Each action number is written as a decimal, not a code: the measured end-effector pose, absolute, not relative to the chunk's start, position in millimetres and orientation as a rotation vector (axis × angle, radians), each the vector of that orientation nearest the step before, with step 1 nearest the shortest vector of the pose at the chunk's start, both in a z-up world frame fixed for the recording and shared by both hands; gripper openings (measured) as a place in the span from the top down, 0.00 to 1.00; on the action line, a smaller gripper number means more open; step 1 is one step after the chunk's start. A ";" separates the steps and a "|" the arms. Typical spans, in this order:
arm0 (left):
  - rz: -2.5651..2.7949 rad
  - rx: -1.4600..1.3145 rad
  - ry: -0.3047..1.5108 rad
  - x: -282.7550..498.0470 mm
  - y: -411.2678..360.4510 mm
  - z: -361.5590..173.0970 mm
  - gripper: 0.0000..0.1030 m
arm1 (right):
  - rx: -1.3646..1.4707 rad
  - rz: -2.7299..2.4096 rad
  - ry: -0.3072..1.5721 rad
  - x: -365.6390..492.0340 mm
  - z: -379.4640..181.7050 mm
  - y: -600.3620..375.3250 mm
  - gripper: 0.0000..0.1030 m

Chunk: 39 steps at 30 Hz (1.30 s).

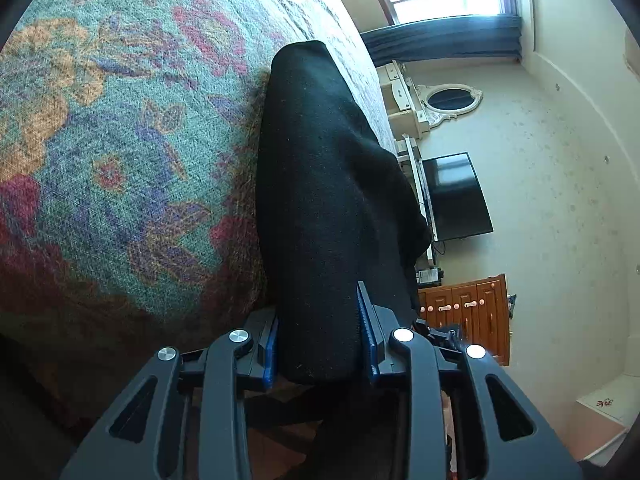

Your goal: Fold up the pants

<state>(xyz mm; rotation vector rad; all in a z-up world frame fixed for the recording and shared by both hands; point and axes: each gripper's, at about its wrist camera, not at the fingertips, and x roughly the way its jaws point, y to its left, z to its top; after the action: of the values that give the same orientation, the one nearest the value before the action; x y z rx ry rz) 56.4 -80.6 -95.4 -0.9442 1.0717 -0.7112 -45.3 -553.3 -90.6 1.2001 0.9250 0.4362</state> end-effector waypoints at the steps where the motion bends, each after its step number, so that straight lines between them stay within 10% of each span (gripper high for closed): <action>1: -0.708 -0.936 1.074 55.6 -79.8 -96.1 0.58 | 1.156 0.412 0.949 -45.0 -83.7 -554.4 0.48; 6: -0.650 -1.019 1.040 44.9 -48.1 -92.4 0.40 | 1.065 0.358 0.832 -39.2 -33.3 -576.8 0.11; 10: -0.661 -0.932 0.941 56.6 -27.1 -61.9 0.23 | 1.024 0.414 0.877 2.5 -22.3 -574.5 0.10; 29: -0.779 -0.718 1.008 197.4 -82.5 -78.9 0.23 | 1.083 0.599 0.964 112.4 -77.1 -567.8 0.04; 35: -0.761 -0.661 0.992 196.4 -94.1 -76.8 0.23 | 1.083 0.527 1.048 117.3 -101.2 -584.7 0.67; 39: -0.690 -0.637 1.033 200.2 -98.2 -82.3 0.61 | 1.083 0.526 1.032 114.7 -104.0 -583.9 0.69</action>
<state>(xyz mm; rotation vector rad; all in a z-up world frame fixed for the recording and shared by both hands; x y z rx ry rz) 200.2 -98.2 -82.3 -0.6373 1.0328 -0.6896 114.7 -583.9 -104.0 1.0833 1.0317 0.5259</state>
